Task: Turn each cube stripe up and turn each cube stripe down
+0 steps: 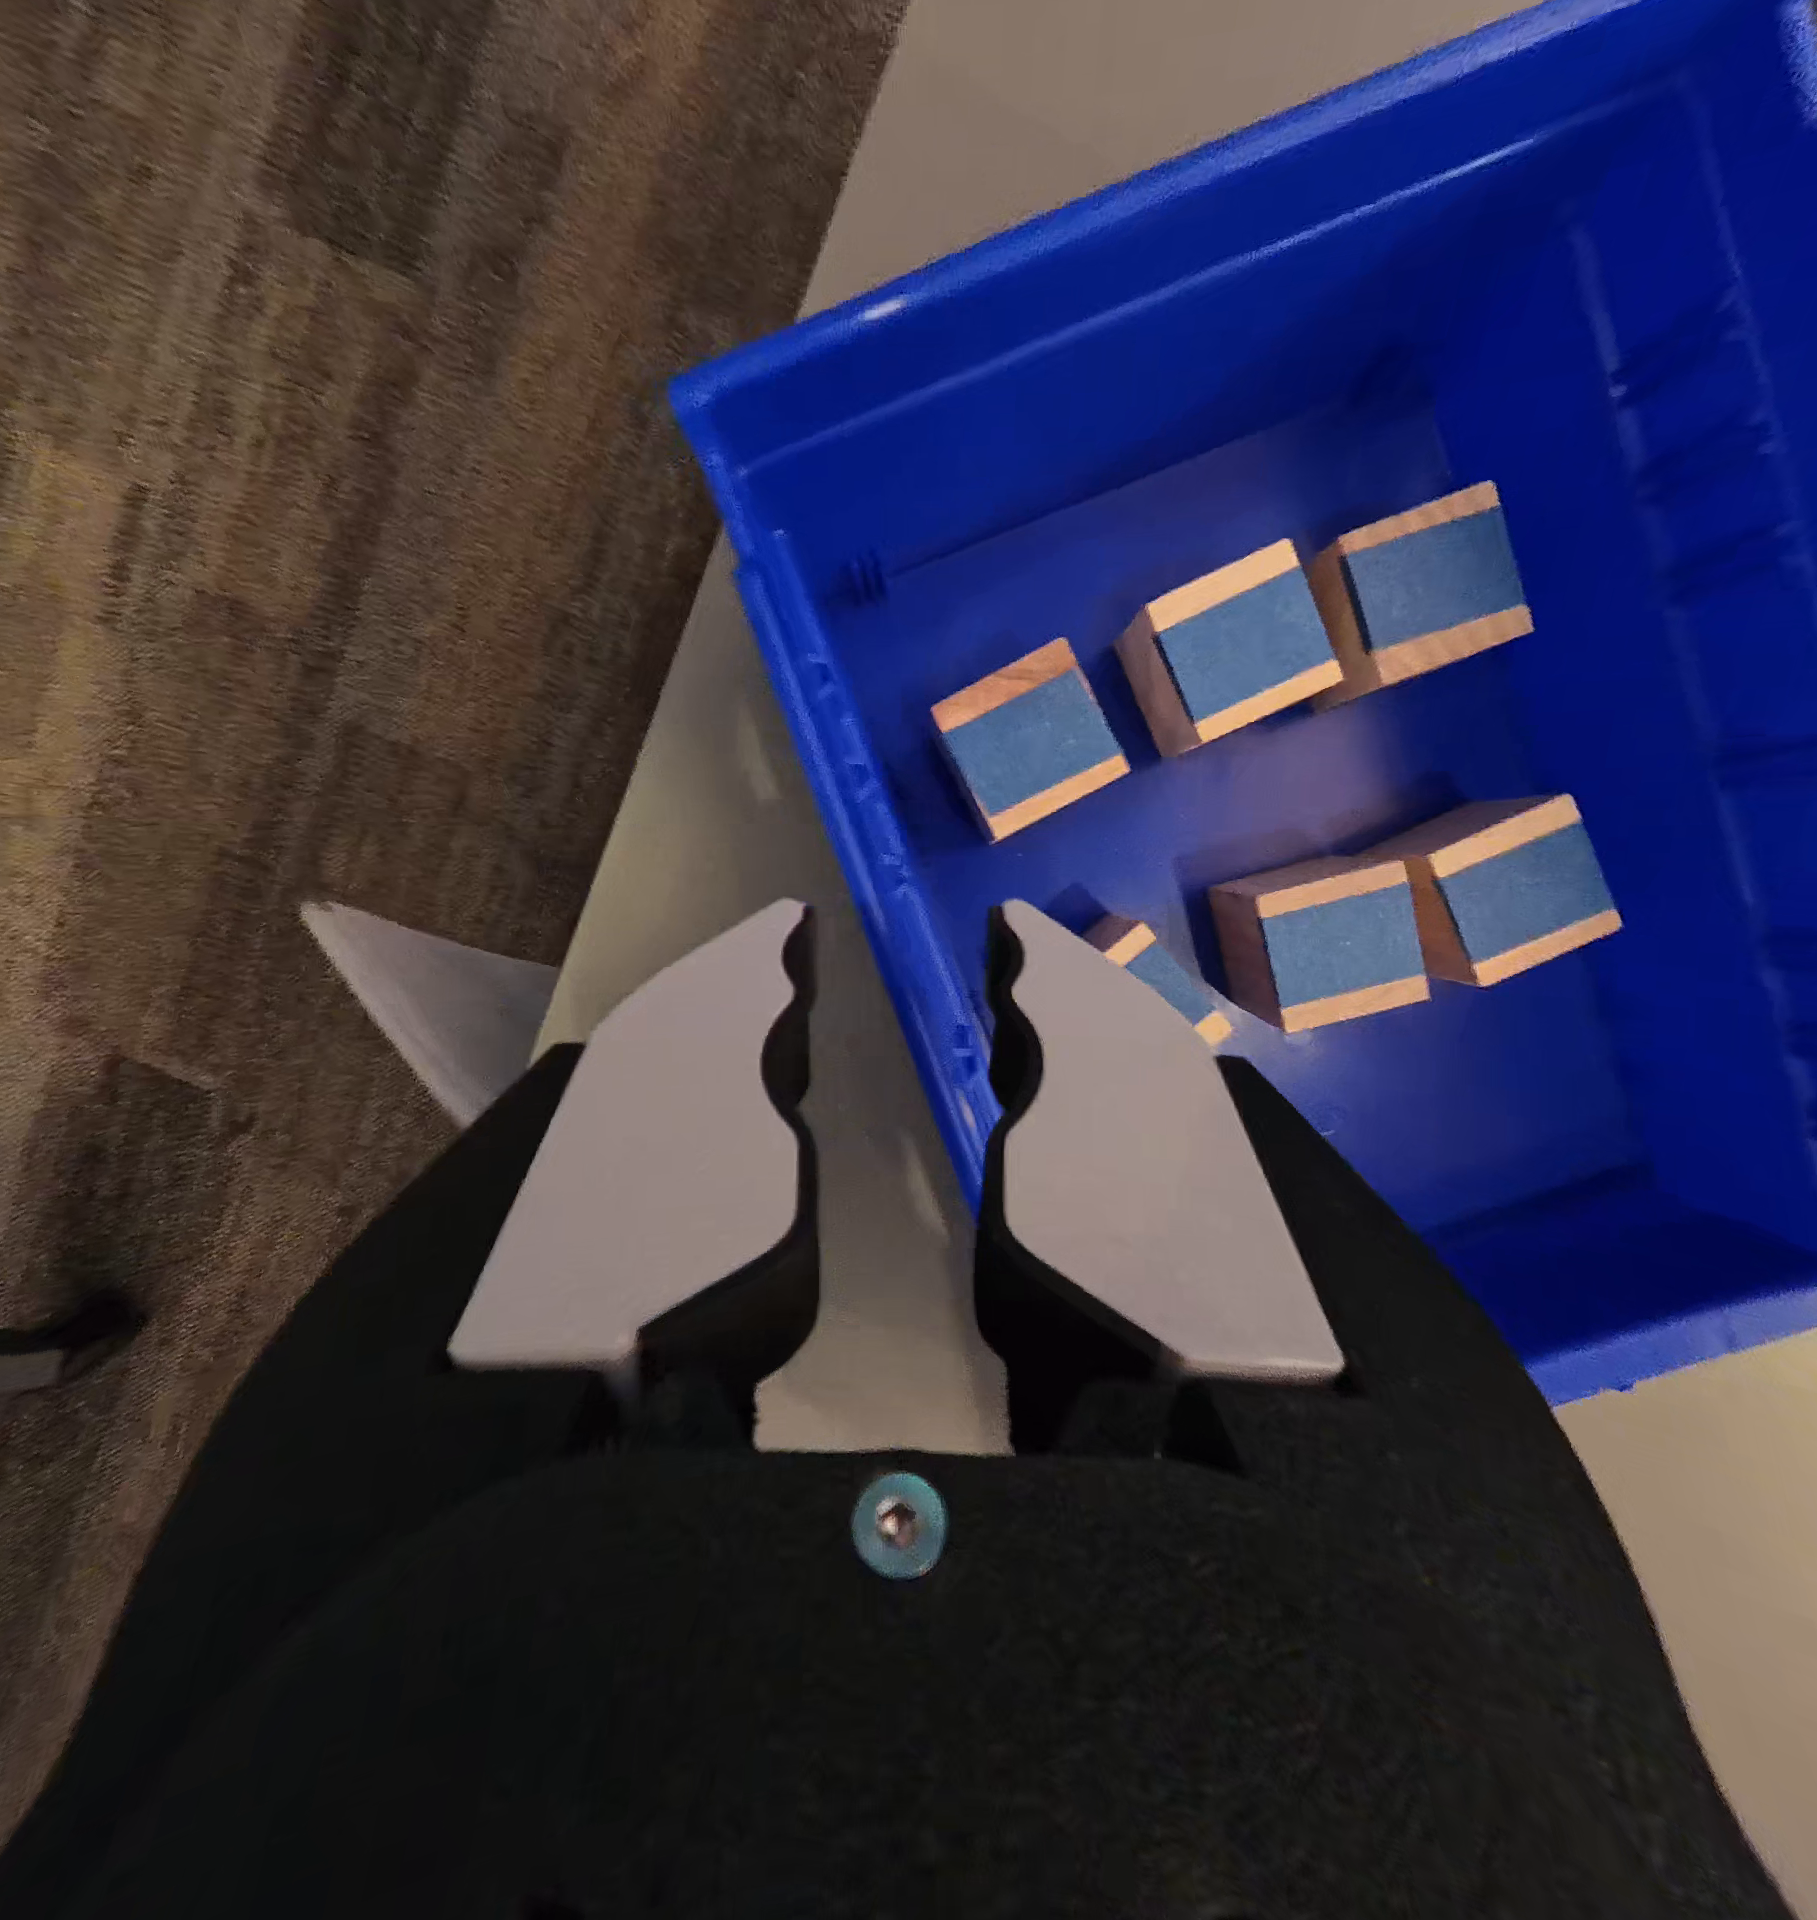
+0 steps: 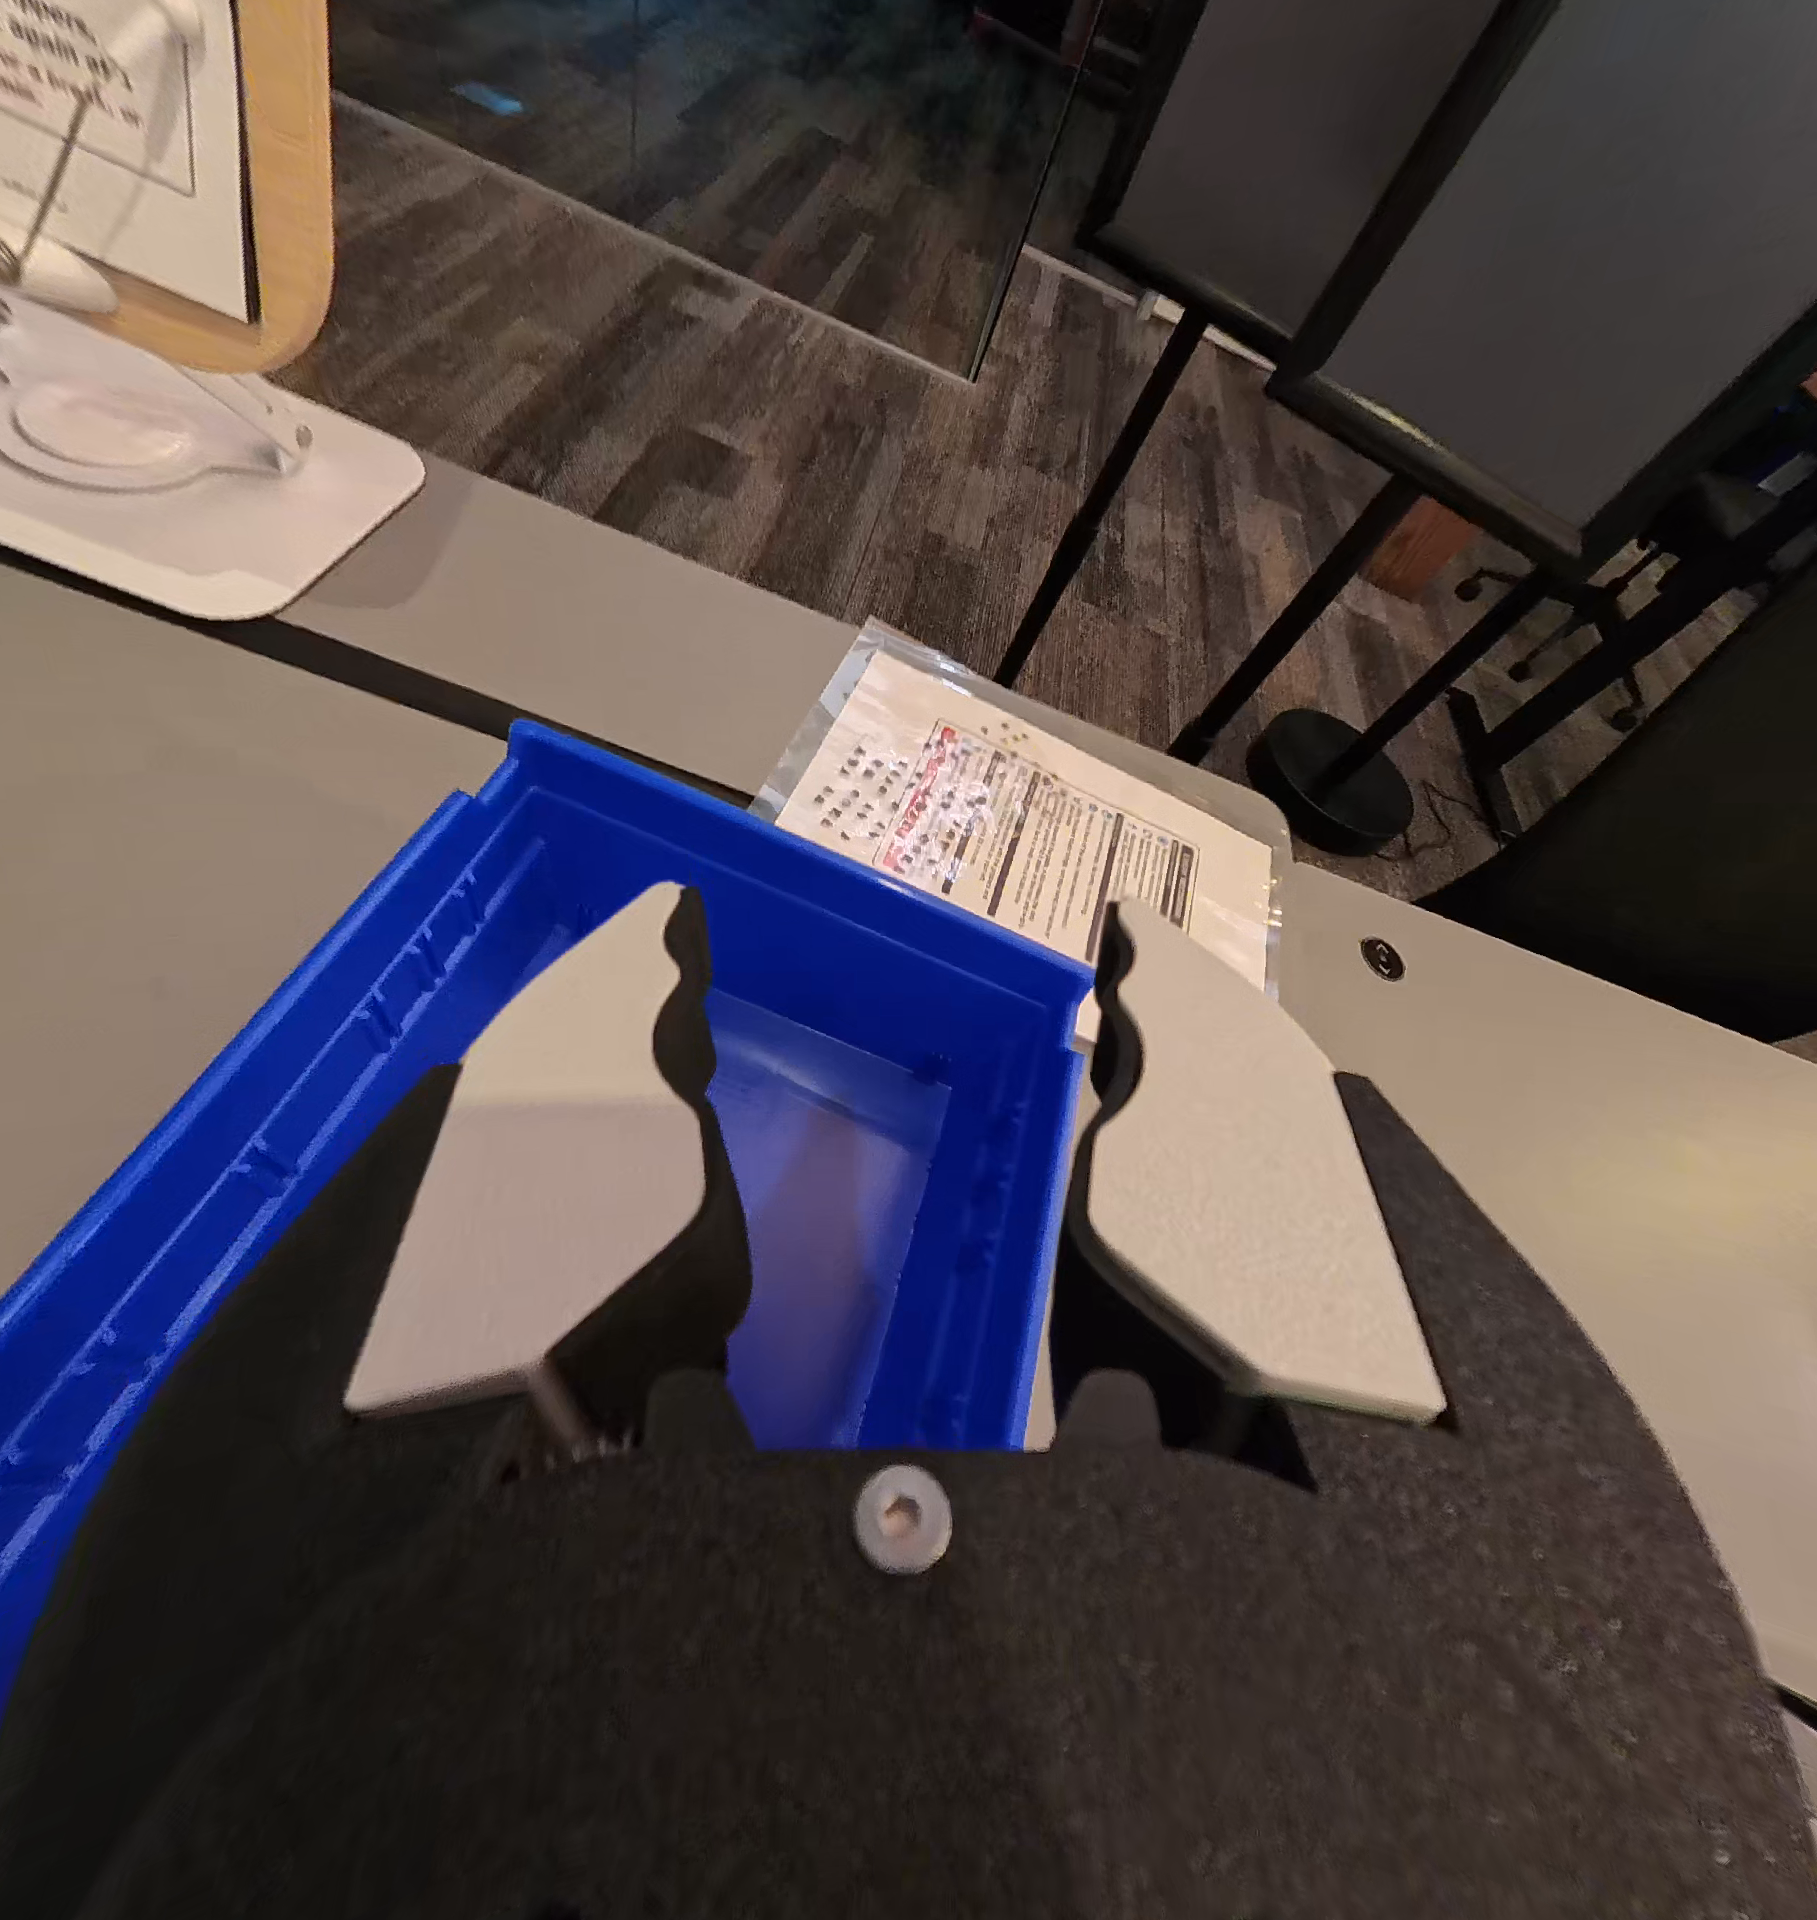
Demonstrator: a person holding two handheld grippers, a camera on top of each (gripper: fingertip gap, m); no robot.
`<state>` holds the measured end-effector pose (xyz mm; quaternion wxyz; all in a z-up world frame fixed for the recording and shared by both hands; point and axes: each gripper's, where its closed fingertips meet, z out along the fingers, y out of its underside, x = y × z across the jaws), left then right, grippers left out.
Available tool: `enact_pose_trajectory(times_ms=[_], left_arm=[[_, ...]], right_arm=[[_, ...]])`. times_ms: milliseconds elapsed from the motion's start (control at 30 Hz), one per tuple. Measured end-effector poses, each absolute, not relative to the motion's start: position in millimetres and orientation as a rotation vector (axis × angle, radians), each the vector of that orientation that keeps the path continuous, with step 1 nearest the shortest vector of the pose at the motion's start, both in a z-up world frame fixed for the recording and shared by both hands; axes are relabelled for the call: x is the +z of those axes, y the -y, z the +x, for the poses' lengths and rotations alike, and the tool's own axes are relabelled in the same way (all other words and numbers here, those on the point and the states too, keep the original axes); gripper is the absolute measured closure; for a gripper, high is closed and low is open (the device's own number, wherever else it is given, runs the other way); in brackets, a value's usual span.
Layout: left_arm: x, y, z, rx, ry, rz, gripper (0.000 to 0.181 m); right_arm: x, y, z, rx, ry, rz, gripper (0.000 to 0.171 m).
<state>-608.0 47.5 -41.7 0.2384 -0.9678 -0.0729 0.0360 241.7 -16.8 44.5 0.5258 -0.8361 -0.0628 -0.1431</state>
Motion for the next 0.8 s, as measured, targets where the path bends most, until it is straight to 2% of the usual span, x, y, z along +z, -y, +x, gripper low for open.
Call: enact_pose_trajectory(times_ms=[167, 400, 600, 800], left_arm=[[-65.0, -39.7, -607.0, 0.052, 0.219, -2.770, 0.142], [-100.1, -40.5, -603.6, 0.010, 0.183, -2.926, 0.166], [-103.1, -70.2, -598.5, -0.005, 0.045, -2.860, 0.171], [-102.4, -119.5, -568.2, 0.000, -0.363, -2.734, 0.168]], right_arm=[[31.3, 14.3, 241.8, -0.384, 0.183, -2.062, 0.100], [25.4, 11.6, 238.3, -0.390, 0.214, -2.085, 0.101], [15.1, 8.2, 237.4, -0.384, 0.226, -2.118, 0.101], [4.1, 3.8, 228.7, -0.395, 0.274, -2.155, 0.101]])
